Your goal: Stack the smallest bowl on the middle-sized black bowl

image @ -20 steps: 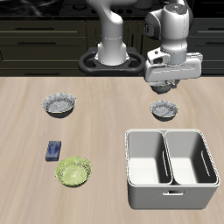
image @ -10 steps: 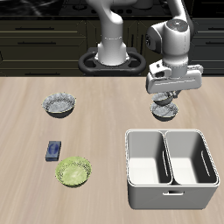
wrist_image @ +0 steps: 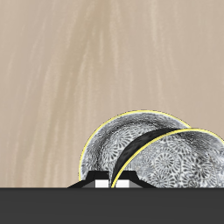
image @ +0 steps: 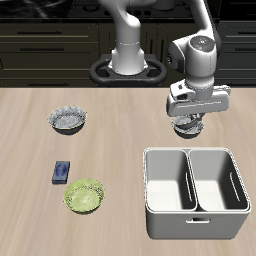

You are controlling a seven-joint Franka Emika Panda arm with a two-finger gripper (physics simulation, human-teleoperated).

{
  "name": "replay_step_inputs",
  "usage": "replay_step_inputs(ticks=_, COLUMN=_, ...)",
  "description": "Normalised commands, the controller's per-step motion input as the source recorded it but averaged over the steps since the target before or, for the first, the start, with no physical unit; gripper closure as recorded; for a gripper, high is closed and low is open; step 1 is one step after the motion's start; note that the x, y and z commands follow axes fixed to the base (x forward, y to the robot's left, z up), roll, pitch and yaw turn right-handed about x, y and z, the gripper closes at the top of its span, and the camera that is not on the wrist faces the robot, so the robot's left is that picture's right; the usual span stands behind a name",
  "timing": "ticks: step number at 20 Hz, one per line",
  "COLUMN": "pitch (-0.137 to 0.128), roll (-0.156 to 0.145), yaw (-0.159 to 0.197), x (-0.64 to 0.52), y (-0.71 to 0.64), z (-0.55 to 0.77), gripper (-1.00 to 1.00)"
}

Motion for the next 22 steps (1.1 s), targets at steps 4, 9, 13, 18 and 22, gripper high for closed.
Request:
replay_step_inputs(ticks=4, pitch=0.041, roll=0.002, yaw=0.017, x=-0.06, y=-0.02, z=-0.16, gripper=-1.00)
replay_step_inputs(ticks=9, pitch=0.023, roll=-0.014, yaw=-0.012, x=-0.05, y=-0.08, z=0.01, gripper=-1.00)
replay_step_inputs(ticks=13, pitch=0.008, roll=0.012, yaw=0.010, x=-0.10, y=-0.03, z=0.04, gripper=-1.00)
replay_step_inputs(ticks=18, pitch=-0.051, roll=0.020, yaw=0.001, x=-0.14, y=-0.05, z=0.27, gripper=-1.00)
replay_step_inputs(ticks=22, pitch=-0.068, roll=0.035, yaw=-0.016, x=-0.20, y=-0.07, z=0.45, gripper=-1.00)
